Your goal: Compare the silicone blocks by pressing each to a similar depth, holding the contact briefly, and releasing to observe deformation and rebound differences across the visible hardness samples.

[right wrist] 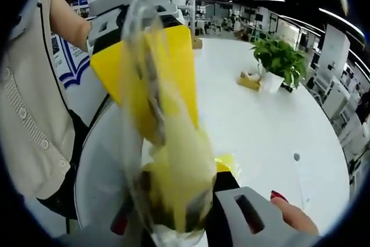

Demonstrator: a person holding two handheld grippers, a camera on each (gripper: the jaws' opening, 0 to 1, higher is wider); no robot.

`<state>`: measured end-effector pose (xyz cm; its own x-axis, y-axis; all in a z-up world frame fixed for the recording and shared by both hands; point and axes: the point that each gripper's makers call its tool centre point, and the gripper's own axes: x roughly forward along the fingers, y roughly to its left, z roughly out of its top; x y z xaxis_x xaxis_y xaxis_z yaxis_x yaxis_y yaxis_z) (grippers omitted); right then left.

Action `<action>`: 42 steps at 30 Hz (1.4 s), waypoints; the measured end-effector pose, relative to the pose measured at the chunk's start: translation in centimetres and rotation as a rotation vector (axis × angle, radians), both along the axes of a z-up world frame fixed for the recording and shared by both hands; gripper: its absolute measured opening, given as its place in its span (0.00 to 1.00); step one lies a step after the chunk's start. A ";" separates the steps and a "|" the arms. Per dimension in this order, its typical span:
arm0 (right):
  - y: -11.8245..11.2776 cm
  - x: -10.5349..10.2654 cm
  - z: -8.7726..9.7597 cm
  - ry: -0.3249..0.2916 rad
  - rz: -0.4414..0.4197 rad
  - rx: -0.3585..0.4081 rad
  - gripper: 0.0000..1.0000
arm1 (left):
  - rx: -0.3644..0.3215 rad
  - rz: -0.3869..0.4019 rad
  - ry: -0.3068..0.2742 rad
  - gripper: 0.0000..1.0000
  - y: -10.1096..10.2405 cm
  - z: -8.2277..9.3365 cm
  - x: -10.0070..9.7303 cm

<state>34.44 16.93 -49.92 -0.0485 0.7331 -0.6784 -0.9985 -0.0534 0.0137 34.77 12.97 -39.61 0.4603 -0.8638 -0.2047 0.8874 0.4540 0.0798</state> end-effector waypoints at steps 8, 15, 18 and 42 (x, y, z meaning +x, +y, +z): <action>0.0 0.1 0.3 0.011 -0.007 -0.010 0.14 | -0.010 0.027 -0.006 0.00 0.1 0.4 0.2; 0.3 0.5 1.0 -0.019 -0.009 -0.010 0.17 | -0.021 0.042 -0.032 0.00 0.1 0.8 0.5; 0.5 1.0 1.2 -0.063 0.000 -0.002 0.19 | -0.030 0.048 -0.027 0.00 0.2 0.9 0.8; 0.9 1.1 0.8 -0.089 0.027 0.018 0.30 | -0.019 0.066 0.021 0.00 0.7 0.2 0.9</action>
